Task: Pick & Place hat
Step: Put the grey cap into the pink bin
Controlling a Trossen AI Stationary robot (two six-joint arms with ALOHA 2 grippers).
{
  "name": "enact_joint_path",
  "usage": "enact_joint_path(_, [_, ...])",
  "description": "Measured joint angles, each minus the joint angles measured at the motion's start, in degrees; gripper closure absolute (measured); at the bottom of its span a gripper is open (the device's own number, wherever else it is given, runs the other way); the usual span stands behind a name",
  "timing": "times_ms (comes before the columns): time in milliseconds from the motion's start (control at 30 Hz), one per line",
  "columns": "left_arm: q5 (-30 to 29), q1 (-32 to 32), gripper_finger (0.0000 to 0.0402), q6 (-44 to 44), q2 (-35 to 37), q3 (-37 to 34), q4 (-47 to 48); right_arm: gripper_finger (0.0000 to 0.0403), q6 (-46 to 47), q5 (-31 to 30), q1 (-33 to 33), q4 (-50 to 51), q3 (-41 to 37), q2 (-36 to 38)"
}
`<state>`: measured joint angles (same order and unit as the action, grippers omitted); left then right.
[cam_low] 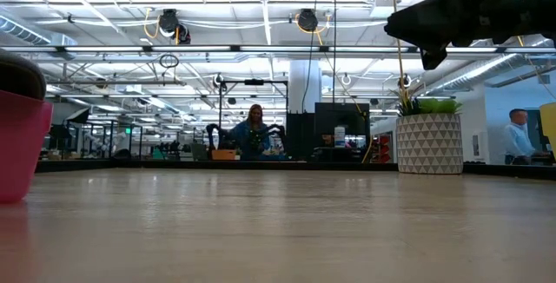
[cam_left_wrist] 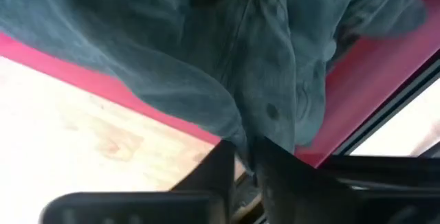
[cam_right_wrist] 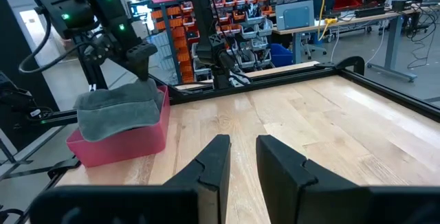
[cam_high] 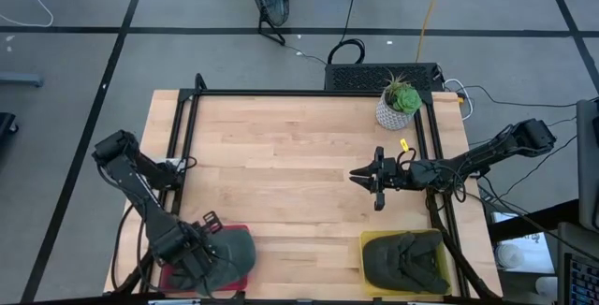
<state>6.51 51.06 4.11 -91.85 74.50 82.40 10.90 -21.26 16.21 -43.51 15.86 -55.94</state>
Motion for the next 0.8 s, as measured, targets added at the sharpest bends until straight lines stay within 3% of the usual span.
enact_joint_path(267, [-3.3, 0.0, 0.0255, -1.9, 0.0, 2.3, 7.1, 0.0344, 0.0, 0.0, 0.0, 0.0, 0.0, 0.0])
enact_joint_path(500, [-18.7, -0.8, 0.0233, -5.6, 1.6, 11.6, 7.4, 0.0344, 0.0, 0.0, 0.0, -0.5, 0.0, 0.0])
enact_joint_path(633, [-27.5, -2.7, 0.0244, -11.9, 1.7, 15.3, -3.3, 0.0344, 0.0, 0.0, 0.0, -0.8, 0.0, 0.0])
enact_joint_path(800, [-27.4, -5.6, 0.0264, -16.0, -0.3, 10.6, -23.1, 0.0344, 0.2, 0.0, 0.0, -0.8, 0.0, 0.0])
